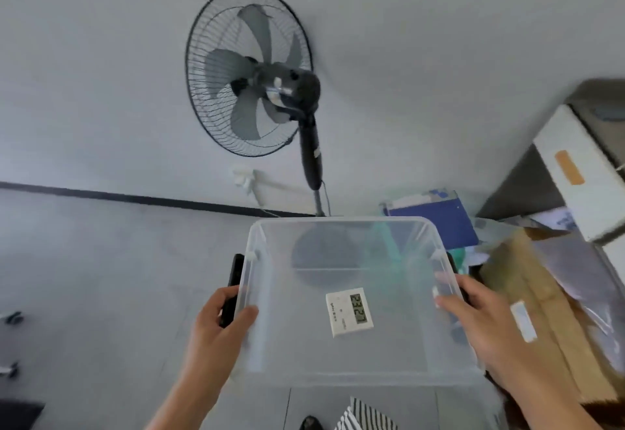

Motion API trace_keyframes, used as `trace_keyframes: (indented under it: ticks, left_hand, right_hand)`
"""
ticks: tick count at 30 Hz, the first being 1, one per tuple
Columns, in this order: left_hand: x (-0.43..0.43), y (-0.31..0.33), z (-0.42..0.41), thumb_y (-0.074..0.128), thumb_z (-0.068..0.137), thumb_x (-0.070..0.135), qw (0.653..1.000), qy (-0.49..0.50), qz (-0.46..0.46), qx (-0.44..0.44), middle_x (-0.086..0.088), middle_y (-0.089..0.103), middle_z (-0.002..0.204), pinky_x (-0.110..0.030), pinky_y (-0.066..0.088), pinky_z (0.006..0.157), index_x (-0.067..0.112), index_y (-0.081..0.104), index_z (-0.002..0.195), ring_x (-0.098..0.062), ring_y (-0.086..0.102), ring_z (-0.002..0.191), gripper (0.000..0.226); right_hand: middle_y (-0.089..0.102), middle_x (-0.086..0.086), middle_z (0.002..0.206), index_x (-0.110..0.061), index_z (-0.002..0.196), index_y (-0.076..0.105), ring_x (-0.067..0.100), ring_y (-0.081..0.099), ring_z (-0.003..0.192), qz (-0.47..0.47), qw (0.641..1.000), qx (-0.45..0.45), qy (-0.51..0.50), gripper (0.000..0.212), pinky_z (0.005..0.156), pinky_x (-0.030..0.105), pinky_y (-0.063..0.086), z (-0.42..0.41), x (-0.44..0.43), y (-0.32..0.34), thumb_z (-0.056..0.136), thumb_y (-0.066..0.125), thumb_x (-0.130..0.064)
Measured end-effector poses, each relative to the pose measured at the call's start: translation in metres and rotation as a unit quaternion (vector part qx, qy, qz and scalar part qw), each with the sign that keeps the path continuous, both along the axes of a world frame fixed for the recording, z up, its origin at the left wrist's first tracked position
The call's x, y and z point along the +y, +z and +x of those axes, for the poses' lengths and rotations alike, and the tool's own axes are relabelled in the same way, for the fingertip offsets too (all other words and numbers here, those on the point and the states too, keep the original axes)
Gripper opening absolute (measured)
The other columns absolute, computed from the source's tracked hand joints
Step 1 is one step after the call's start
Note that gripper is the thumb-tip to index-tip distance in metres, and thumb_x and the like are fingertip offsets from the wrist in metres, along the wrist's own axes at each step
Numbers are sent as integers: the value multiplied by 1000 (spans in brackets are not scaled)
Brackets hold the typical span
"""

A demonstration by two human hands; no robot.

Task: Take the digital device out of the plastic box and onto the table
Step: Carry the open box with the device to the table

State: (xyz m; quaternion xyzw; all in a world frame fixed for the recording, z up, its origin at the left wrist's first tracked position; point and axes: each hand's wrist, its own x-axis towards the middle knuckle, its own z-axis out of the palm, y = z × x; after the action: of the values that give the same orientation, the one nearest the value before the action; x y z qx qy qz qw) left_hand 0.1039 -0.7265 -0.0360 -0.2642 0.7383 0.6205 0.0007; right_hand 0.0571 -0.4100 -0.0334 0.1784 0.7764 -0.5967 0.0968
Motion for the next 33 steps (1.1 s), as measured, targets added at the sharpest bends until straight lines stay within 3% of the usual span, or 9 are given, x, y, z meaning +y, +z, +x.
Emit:
trace_keyframes:
  ticks: [2,6,10,14,19,21,25,28,33]
  left_hand:
    - [-47,-4,10,67,74,20,999,46,-11,-3,3,65,61,-35,46,58,27,68,86,-21,55,61,14]
    - [-120,-14,22,68,75,15,993,118,-19,-5,5,61,56,-36,44,58,22,68,80,-19,51,57,9]
    - [-180,-34,17,69,78,9,981,189,-22,-26,3,56,50,-30,39,55,11,65,74,-17,46,51,6]
    - [-243,-52,-8,72,73,10,967,246,-37,-63,2,55,46,-32,40,54,6,60,69,-20,45,50,13]
    - [-330,-48,-53,69,63,16,941,315,-77,-100,-2,55,54,-34,42,55,3,60,67,-22,49,52,16]
    - [-369,-41,-70,66,58,18,926,356,-82,-90,-1,53,54,-36,43,55,2,60,67,-21,48,52,20]
    - [-433,-43,-86,68,71,4,891,438,-57,-108,-8,52,60,-36,38,56,-3,58,73,-22,46,56,13]
    - [-481,-49,-95,69,71,4,869,483,-46,-94,-10,50,59,-32,35,56,-6,56,74,-19,42,56,16]
    - [-590,-66,-116,68,69,8,839,537,-28,-83,-10,51,61,-34,36,57,-6,56,74,-21,42,58,19]
  right_hand:
    - [73,-18,69,-26,100,70,-4,64,59,0,999,-15,50,28,56,25,47,-17,-51,-7,86,61,-3]
    - [70,-21,64,-29,99,66,-5,61,57,13,990,-11,142,29,50,17,47,-55,-138,-16,86,61,-3]
    - [67,-12,91,-27,111,63,6,61,81,23,974,-28,225,30,58,25,44,-107,-224,-24,89,59,-7]
    - [67,2,92,-24,108,65,14,60,77,24,958,-51,281,29,62,32,47,-167,-311,-42,88,58,-4]
    - [73,-7,87,-30,98,65,20,65,78,23,926,-53,374,31,71,39,53,-250,-436,-46,88,57,-2]
    - [75,-12,76,-33,95,65,23,65,75,13,907,-54,416,32,66,37,53,-283,-496,-38,88,56,-4]
    - [74,-8,71,-31,96,67,29,67,69,36,866,-42,496,27,55,31,50,-334,-611,-26,89,56,-7]
    - [69,-2,73,-20,96,65,14,61,58,39,848,-35,527,19,49,24,48,-358,-697,-28,87,57,-5]
    - [59,7,71,-10,86,61,22,48,61,60,833,-44,549,5,53,33,39,-379,-831,-47,86,59,-6]
